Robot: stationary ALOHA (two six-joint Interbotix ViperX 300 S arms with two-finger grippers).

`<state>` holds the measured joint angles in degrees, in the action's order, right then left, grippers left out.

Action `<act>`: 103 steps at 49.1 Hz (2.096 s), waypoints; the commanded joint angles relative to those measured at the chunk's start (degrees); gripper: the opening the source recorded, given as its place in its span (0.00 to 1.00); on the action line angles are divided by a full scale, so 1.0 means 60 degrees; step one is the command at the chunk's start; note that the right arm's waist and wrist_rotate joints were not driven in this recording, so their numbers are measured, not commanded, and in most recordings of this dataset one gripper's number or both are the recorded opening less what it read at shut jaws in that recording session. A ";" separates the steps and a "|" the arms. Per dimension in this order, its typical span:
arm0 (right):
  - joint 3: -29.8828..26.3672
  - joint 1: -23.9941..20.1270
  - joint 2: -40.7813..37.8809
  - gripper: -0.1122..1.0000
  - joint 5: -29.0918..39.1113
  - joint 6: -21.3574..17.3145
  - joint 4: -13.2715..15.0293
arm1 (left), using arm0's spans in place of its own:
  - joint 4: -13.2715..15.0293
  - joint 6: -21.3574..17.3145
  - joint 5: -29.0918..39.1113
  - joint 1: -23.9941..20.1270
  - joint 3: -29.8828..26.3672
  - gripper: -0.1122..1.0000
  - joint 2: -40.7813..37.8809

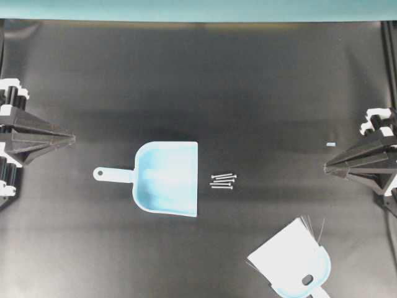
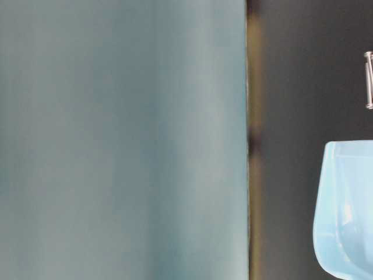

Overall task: Hold the dustpan with the left arm, while a human hand uses a hand brush to gather screws into the dustpan.
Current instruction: 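Move the left gripper toward the light-blue dustpan handle, then close the left gripper on the dustpan handle and pull it slightly left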

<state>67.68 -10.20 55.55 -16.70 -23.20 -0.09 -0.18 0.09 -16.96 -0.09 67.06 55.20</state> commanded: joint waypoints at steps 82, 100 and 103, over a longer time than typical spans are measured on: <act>0.3311 0.0000 0.4937 0.10 0.3765 0.0015 -0.0103 | -0.0410 -0.0044 -0.0132 -0.0542 -0.0234 0.91 -0.7559; 0.3311 0.0000 0.4937 0.10 0.3882 0.0000 -0.0103 | -0.0396 -0.0132 -0.1216 -0.0498 -0.0527 0.92 -0.8994; 0.3311 0.0000 0.4937 0.10 0.3896 0.0015 -0.0103 | -0.0396 -0.0132 -0.1201 -0.0498 -0.0615 0.92 -0.9067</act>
<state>88.15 -10.20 85.43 6.86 -23.20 -0.79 -2.46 -0.53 -23.47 -3.16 64.69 1.23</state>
